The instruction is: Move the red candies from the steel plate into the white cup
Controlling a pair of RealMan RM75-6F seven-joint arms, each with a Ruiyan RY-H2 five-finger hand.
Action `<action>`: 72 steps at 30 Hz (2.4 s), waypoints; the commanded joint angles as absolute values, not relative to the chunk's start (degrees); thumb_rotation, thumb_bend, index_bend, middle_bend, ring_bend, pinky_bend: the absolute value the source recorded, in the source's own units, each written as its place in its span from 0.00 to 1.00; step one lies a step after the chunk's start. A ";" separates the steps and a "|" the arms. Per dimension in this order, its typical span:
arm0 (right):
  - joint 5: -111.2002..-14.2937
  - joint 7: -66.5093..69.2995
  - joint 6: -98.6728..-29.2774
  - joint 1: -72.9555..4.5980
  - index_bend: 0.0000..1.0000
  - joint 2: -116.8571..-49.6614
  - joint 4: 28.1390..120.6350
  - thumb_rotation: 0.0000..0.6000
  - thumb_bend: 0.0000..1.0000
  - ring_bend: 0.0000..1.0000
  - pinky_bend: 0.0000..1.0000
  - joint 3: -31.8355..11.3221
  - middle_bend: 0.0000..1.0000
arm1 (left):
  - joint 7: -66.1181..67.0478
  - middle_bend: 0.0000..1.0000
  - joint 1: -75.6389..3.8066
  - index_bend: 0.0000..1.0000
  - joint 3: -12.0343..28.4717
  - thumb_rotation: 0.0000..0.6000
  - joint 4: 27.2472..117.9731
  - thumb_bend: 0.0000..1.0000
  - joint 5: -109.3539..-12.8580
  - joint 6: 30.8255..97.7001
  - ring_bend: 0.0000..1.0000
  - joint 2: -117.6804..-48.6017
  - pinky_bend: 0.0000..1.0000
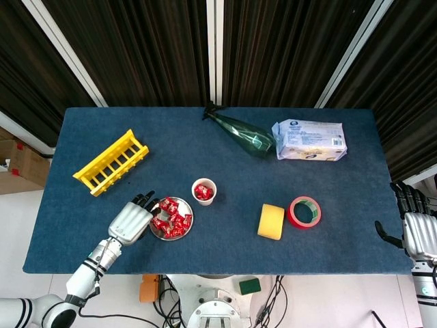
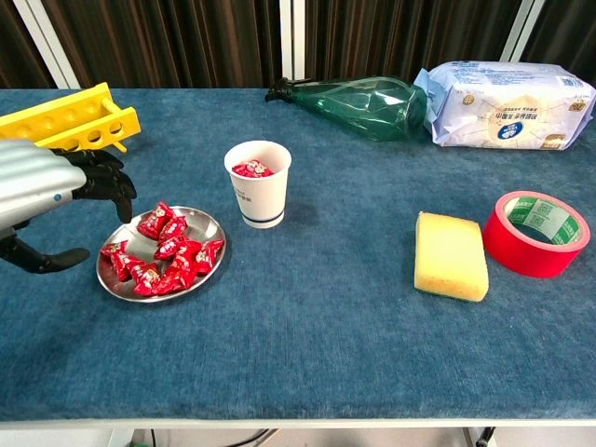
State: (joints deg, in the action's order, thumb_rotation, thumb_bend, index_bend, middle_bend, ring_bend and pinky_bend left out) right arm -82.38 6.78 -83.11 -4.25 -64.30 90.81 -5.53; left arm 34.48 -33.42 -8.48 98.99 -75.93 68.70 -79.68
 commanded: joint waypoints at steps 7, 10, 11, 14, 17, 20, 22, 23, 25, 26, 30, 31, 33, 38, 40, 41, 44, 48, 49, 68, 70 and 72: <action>-82.30 7.00 -82.79 -4.39 0.00 -64.27 90.64 1.00 0.32 0.00 0.00 -5.54 0.00 | 31.78 0.19 -33.06 0.26 -6.85 1.00 94.54 0.29 -78.75 66.19 0.07 -82.23 0.23; -82.20 6.93 -82.74 -4.43 0.00 -64.31 90.63 1.00 0.32 0.00 0.00 -5.59 0.00 | 31.94 0.19 -33.07 0.27 -6.17 1.00 94.82 0.29 -79.00 65.84 0.07 -81.95 0.23; -82.17 6.90 -82.72 -4.44 0.00 -64.32 90.63 1.00 0.32 0.00 0.00 -5.60 0.00 | 32.02 0.19 -33.08 0.28 -6.03 1.00 94.92 0.29 -78.97 65.63 0.07 -81.87 0.23; -82.11 6.80 -82.71 -4.45 0.00 -64.37 90.62 1.00 0.32 0.00 0.00 -5.62 0.00 | 32.34 0.19 -33.09 0.29 -5.62 1.00 95.01 0.29 -78.71 64.79 0.07 -81.82 0.23; -82.13 6.67 -82.64 -4.48 0.00 -64.41 90.65 1.00 0.33 0.00 0.00 -5.57 0.00 | 33.16 0.19 -33.17 0.30 -5.20 1.00 94.52 0.29 -77.78 63.51 0.07 -82.15 0.23; -82.13 6.67 -82.63 -4.48 0.00 -64.39 90.68 1.00 0.32 0.00 0.00 -5.55 0.00 | 33.28 0.19 -33.11 0.32 -4.82 1.00 94.04 0.29 -76.93 62.67 0.07 -82.50 0.23; -82.12 6.78 -82.75 -4.43 0.00 -64.36 90.66 1.00 0.32 0.00 0.00 -5.58 0.00 | 33.53 0.19 -33.01 0.35 -4.61 1.00 93.81 0.29 -76.66 62.41 0.07 -82.56 0.23; -82.11 6.83 -82.79 -4.41 0.00 -64.36 90.64 1.00 0.32 0.00 0.00 -5.60 0.00 | 33.63 0.19 -32.96 0.35 -4.54 1.00 93.81 0.29 -76.61 62.35 0.07 -82.55 0.23; -82.07 6.90 -82.77 -4.42 0.00 -64.36 90.59 1.00 0.32 0.00 0.00 -5.64 0.00 | 33.84 0.19 -32.89 0.36 -4.44 1.00 93.90 0.29 -76.58 62.14 0.07 -82.53 0.23; -82.06 6.89 -82.70 -4.46 0.00 -64.36 90.58 1.00 0.33 0.00 0.00 -5.63 0.00 | 33.94 0.19 -32.90 0.37 -4.37 1.00 93.91 0.29 -76.60 61.97 0.07 -82.56 0.23; -82.12 6.74 -82.49 -4.55 0.00 -64.39 90.60 1.00 0.32 0.00 0.00 -5.54 0.00 | 34.31 0.19 -33.12 0.37 -3.94 1.00 93.74 0.29 -76.66 61.34 0.07 -82.88 0.23; -82.12 6.72 -82.49 -4.54 0.00 -64.40 90.61 1.00 0.32 0.00 0.00 -5.53 0.00 | 34.41 0.19 -33.17 0.37 -3.82 1.00 93.67 0.29 -76.64 61.21 0.07 -82.98 0.23; -82.10 6.68 -82.55 -4.52 0.00 -64.41 90.62 1.00 0.32 0.00 0.00 -5.54 0.00 | 34.81 0.19 -33.27 0.38 -3.65 1.00 93.47 0.30 -76.41 60.81 0.07 -83.14 0.23; -82.00 6.70 -82.52 -4.54 0.00 -64.41 90.60 1.00 0.33 0.00 0.00 -5.60 0.00 | 36.22 0.19 -33.25 0.39 -3.31 1.00 93.31 0.31 -75.21 60.19 0.07 -83.31 0.23; -81.98 6.63 -82.40 -4.59 0.00 -64.43 90.57 1.00 0.32 0.00 0.00 -5.57 0.00 | 36.73 0.19 -33.17 0.39 -3.10 1.00 93.30 0.31 -74.82 60.24 0.07 -83.41 0.23; -81.97 6.59 -82.33 -4.61 0.00 -64.44 90.57 1.00 0.32 0.00 0.00 -5.54 0.00 | 37.04 0.19 -33.14 0.40 -2.98 1.00 93.27 0.31 -74.73 60.34 0.07 -83.47 0.23; -81.91 6.51 -82.24 -4.65 0.00 -64.45 90.58 1.00 0.33 0.00 0.00 -5.54 0.00 | 37.71 0.20 -33.05 0.42 -2.86 1.00 93.13 0.32 -74.71 60.58 0.07 -83.64 0.23; -81.87 6.45 -82.29 -4.64 0.00 -64.47 90.63 1.00 0.33 0.00 0.00 -5.57 0.00 | 38.29 0.20 -33.01 0.45 -2.81 1.00 93.01 0.33 -74.49 60.40 0.07 -83.80 0.23; -81.88 6.45 -82.30 -4.63 0.00 -64.46 90.64 1.00 0.33 0.00 0.00 -5.56 0.00 | 38.45 0.20 -33.00 0.46 -2.79 1.00 92.92 0.34 -74.50 60.41 0.07 -83.86 0.23; -81.91 6.65 -82.18 -4.67 0.00 -64.35 90.63 1.00 0.33 0.00 0.00 -5.50 0.00 | 37.96 0.24 -32.74 0.55 -1.60 1.00 94.63 0.35 -76.39 62.06 0.08 -83.88 0.23; -81.91 6.64 -82.12 -4.68 0.00 -64.35 90.63 1.00 0.33 0.00 0.00 -5.47 0.00 | 37.48 0.24 -32.63 0.55 -1.08 1.00 96.03 0.36 -77.03 63.01 0.08 -82.92 0.23; -81.94 6.61 -82.07 -4.71 0.00 -64.36 90.64 1.00 0.32 0.00 0.00 -5.44 0.00 | 37.16 0.24 -32.52 0.55 -0.52 1.00 97.61 0.36 -77.68 64.02 0.08 -81.72 0.23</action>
